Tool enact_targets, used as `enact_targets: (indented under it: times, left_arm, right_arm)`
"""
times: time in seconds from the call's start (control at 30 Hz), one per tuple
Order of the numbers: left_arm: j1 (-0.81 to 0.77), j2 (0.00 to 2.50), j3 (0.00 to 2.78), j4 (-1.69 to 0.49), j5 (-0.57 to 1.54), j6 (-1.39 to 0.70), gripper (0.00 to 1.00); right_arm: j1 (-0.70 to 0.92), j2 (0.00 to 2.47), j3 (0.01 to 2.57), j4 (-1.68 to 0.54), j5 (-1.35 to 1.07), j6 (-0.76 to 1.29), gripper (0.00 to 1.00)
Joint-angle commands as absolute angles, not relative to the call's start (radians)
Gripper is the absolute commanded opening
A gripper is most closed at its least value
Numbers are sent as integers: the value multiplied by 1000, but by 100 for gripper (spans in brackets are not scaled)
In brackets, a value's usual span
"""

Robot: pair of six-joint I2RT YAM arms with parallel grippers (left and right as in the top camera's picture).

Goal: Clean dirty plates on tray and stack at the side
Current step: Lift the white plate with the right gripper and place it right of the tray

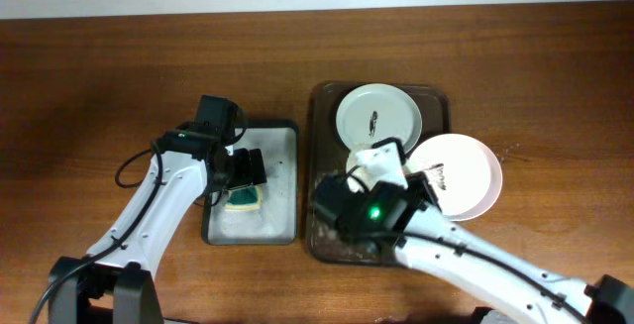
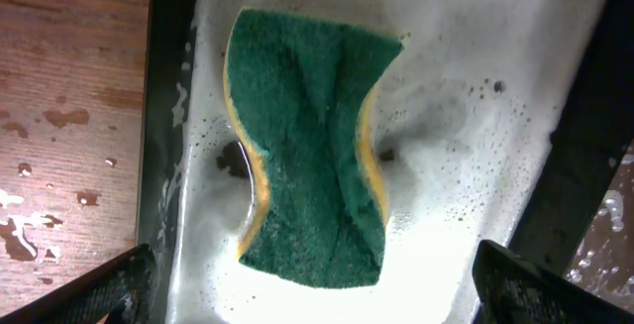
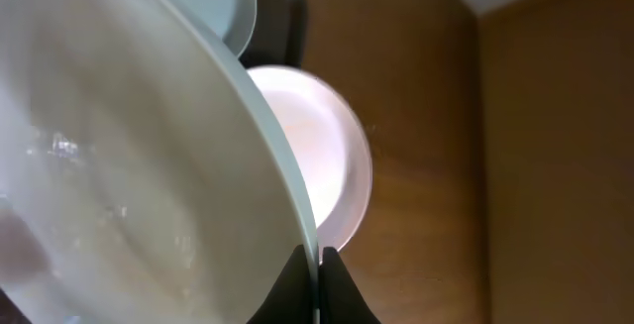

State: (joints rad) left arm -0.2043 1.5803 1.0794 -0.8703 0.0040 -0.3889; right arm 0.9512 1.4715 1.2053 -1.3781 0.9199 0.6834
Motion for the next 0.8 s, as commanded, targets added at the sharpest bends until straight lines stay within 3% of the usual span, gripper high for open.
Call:
enact_targets:
  times: [0.0,0.13,0.6,0.67,0.77]
  left_arm:
    - [-202,1578,1076,-868,15,-402,99]
    - [-202,1578,1076,-868,15,-402,99]
    - [-202,1578,1076,-868,15,-402,99]
    - [-202,1578,1076,-868,15,-402,99]
    - [-202,1578,1076,-868,15,-403,99]
  right_arm:
    - [1100,1467,1214,-1412,1122,720,4]
    - [1177,1467,1214,-1422,1281,719,4]
    - [1175,1467,1214,-1425,1287,782,4]
    - [1143,1467,1214,-1425,1243,847,4]
    - [969,1467,1214,-1409,1076,941,4]
